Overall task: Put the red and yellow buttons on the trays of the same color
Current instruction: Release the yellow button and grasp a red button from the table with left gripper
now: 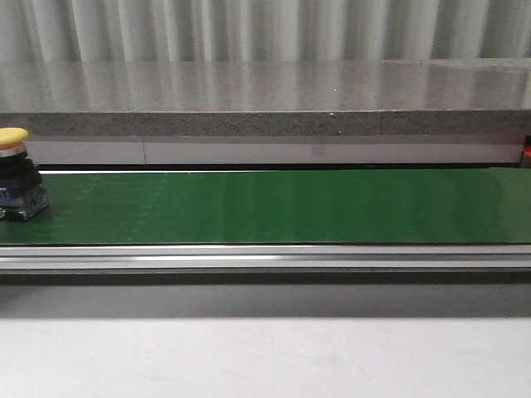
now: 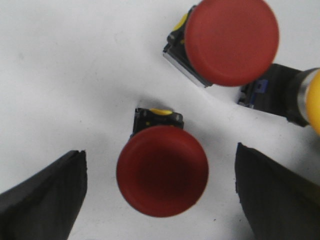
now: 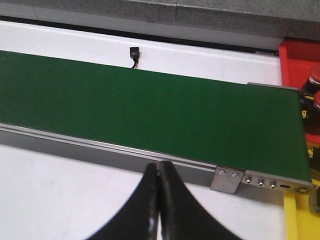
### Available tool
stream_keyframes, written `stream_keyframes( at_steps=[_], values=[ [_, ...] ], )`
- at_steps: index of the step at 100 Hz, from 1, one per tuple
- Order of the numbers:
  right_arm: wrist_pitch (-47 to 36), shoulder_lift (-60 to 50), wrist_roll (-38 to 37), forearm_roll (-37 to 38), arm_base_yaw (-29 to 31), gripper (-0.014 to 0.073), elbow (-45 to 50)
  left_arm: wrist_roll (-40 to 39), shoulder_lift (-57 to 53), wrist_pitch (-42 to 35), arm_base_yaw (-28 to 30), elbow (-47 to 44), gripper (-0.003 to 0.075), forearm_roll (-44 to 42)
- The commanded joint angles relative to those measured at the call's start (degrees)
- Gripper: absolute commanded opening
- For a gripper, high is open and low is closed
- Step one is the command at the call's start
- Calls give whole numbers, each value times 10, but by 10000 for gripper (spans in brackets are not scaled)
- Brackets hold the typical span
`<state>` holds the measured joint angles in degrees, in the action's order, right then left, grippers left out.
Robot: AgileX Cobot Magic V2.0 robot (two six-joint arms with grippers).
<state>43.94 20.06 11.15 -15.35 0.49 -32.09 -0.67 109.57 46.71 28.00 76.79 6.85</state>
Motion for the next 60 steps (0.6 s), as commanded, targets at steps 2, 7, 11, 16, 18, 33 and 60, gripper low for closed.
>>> stream_keyframes(
  at_steps=[2,7,11,16,18,33,60],
  values=[
    [-40,4,2,-3,0,-58,-13,-4,-15,-25,1,21,565,7],
    [-40,4,2,-3,0,-58,-13,-4,-12,-33,1,21,556,7],
    [-40,4,2,-3,0,-58,-13,-4,-11,-38,1,21,536,7],
    [-40,4,2,-3,0,-58,-13,-4,-11,-42,1,21,499,8],
    [-40,4,2,-3,0,-58,-13,-4,-11,-42,1,21,479,8],
    [-40,4,2,-3,0,-58,-13,0,-11,-45,1,21,312,8],
    [-40,4,2,-3,0,-58,-13,15,-25,-44,1,21,166,8]
  ],
)
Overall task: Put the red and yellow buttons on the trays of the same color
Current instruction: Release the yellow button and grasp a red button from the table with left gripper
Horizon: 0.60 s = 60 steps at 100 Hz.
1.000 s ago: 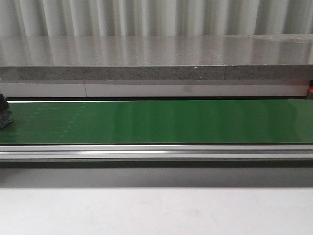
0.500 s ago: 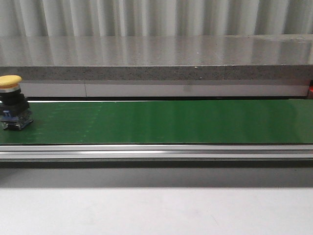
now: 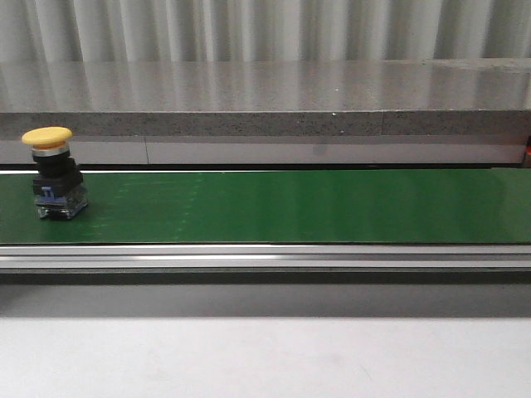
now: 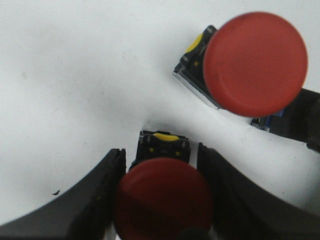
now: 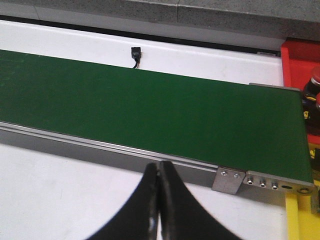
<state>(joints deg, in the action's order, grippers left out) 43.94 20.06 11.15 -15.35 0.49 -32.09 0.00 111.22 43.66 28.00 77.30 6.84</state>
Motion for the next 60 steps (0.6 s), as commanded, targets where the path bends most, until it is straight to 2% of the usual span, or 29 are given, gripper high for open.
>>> stream_keyframes(
  at_steps=[1,26,41,60],
  values=[
    [-40,4,2,-3,0,-58,-13,10,-43,-13,1,16,166,8],
    [-40,4,2,-3,0,-58,-13,24,-124,16,0,1,166,0],
    [-40,4,2,-3,0,-58,-13,24,-195,16,-9,-51,166,0],
    [-40,4,2,-3,0,-58,-13,24,-276,-4,-49,-113,166,0]
  ],
)
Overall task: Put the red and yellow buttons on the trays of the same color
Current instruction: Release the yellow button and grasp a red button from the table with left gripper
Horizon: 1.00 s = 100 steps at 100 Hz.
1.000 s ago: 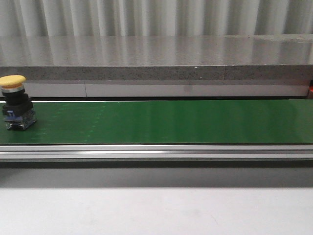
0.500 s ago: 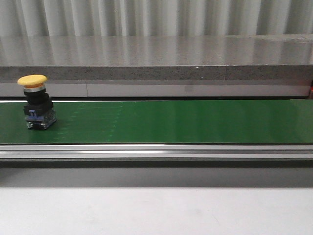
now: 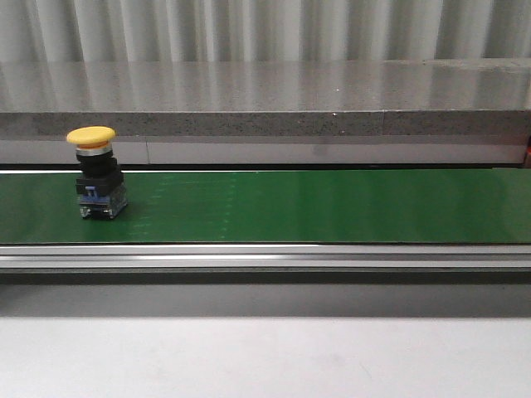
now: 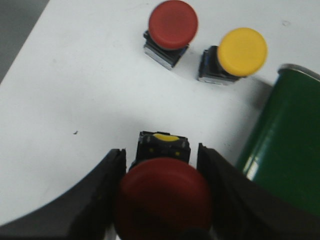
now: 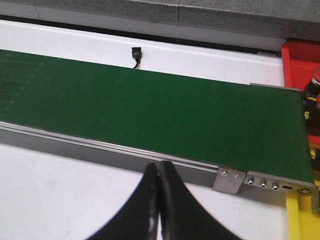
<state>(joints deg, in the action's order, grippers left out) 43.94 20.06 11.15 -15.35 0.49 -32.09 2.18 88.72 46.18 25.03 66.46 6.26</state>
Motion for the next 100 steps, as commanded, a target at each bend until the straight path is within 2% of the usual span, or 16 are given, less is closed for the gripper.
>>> stream_keyframes(
  at_steps=[1,36,68,77,92,100],
  values=[
    [-40,4,2,-3,0,-58,-13,2,-55,-30,-23,-6,166,6],
    [-40,4,2,-3,0,-58,-13,2,-69,-29,-139,-12,166,16],
    [-40,4,2,-3,0,-58,-13,2,-24,-32,-152,-12,183,13],
    [-41,4,2,-3,0,-58,-13,2,-22,-33,-152,-12,259,13],
    [-41,4,2,-3,0,-58,-13,2,-22,-41,-152,-12,488,16],
    [-41,4,2,-3,0,-58,-13,3,-24,-52,-152,-12,540,22]
  ],
)
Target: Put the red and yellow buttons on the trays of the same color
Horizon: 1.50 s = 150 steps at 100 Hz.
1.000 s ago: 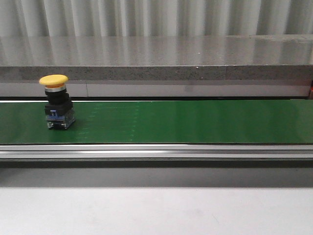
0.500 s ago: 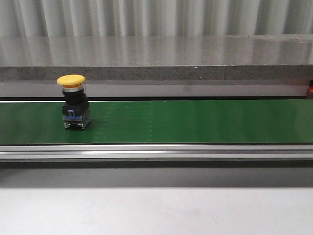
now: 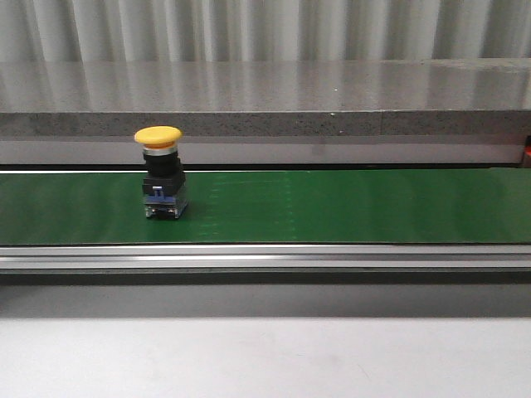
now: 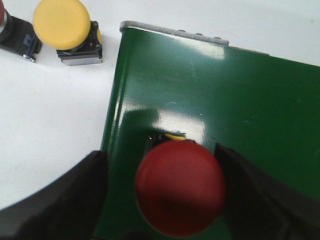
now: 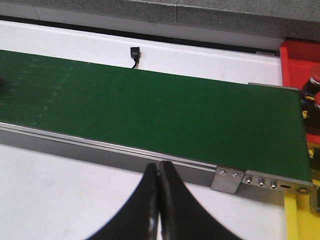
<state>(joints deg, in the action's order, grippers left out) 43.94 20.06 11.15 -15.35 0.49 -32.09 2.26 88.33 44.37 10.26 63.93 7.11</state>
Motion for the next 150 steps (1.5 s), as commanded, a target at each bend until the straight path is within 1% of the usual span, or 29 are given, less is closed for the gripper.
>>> stream_keyframes(
  at_steps=[1,17,30,38,45,46,47,50,52,53,54,57,59,63,68,90,129,141,150],
  values=[
    [-41,4,2,-3,0,-58,-13,2,-21,-35,-4,13,540,14],
    [-41,4,2,-3,0,-58,-13,3,-50,-56,-7,13,536,22],
    [-41,4,2,-3,0,-58,-13,24,-99,-74,-30,13,532,22],
    [-41,4,2,-3,0,-58,-13,34,-128,-81,-51,13,495,21],
    [-41,4,2,-3,0,-58,-13,34,-151,-81,-71,13,414,20],
    [-41,4,2,-3,0,-58,-13,34,-155,-81,-77,13,381,20],
    [-41,4,2,-3,0,-58,-13,34,-157,-81,-77,12,381,20],
    [-41,4,2,-3,0,-58,-13,34,-168,-82,-87,11,318,20],
    [-41,4,2,-3,0,-58,-13,34,-172,-84,-91,9,291,20],
    [-41,4,2,-3,0,-58,-13,34,-176,-84,-97,9,249,20],
    [-41,4,2,-3,0,-58,-13,34,-178,-84,-97,8,249,20],
    [-41,4,2,-3,0,-58,-13,34,-185,-85,-106,7,176,20],
    [-41,4,2,-3,0,-58,-13,35,-191,-86,-109,6,147,20],
    [-41,4,2,-3,0,-58,-13,35,-203,-86,-120,3,51,20],
    [-41,4,2,-3,0,-58,-13,35,-214,-87,-128,-3,-23,20],
    [-43,4,2,-3,0,-58,-13,38,-287,-104,-154,-64,-20,20],
    [-43,7,2,-3,0,-58,-13,38,-457,-108,-154,-217,-20,25],
    [-45,28,2,-2,-7,-58,-17,38,-500,-103,-154,-246,-20,26],
    [-47,58,0,-2,-26,-58,-32,38,-524,-98,-154,-255,-20,26]
  ],
)
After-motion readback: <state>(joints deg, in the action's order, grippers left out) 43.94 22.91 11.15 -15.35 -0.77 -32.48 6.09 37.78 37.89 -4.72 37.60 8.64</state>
